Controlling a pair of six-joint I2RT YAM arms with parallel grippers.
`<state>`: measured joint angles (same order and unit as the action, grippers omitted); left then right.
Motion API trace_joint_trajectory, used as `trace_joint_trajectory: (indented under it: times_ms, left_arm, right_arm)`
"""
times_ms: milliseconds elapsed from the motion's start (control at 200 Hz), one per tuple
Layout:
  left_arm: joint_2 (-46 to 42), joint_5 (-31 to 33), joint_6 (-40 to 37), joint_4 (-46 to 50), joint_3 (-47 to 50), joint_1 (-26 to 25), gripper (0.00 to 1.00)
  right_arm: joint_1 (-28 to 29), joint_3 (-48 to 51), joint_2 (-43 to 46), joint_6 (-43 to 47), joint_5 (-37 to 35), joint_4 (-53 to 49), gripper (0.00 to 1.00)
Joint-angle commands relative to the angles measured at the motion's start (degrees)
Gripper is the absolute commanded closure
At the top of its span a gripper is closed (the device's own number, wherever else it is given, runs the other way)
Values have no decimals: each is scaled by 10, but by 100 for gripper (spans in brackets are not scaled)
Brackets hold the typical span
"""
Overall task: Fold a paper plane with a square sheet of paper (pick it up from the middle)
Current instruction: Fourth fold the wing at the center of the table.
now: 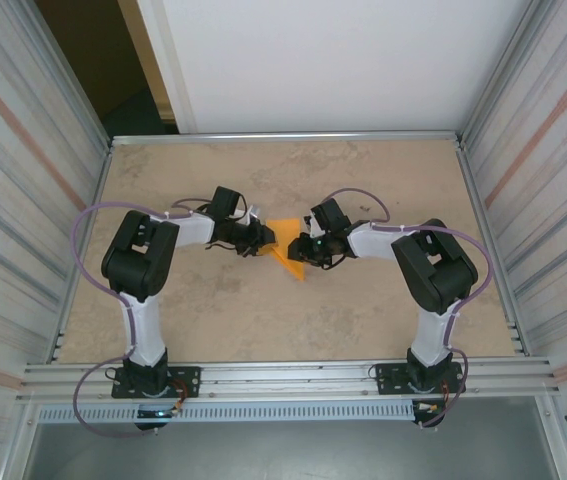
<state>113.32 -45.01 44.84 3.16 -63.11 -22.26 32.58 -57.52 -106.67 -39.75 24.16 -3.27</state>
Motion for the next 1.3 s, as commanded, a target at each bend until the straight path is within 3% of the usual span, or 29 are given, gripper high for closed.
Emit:
trace_joint_trajectory:
  times_ms: [0,125,256,421,651,982,1298]
  left_arm:
    - [3,-9,-7,9,-13,-5,83]
    - [1,-2,-1,11,-12,-5,91]
    - [-13,22,7,28,-17,-5,93]
    - [-38,70,47,26,-13,-6,94]
    - [-39,98,87,27,-23,-12,94]
    - [-48,102,99,45,-27,-14,93]
    - [-53,100,102,49,-30,-14,93]
  right_arm:
    - [-3,-13,22,25,-18,-22,66]
    - [-1,-11,41,42,-36,-29,64]
    - [8,-11,70,75,-82,-43,59]
    - [48,-8,98,134,-217,-66,56]
    - [119,-19,78,198,-317,-50,57]
    - [151,-54,16,230,-376,-61,62]
    - [160,-61,-9,245,-378,-58,64]
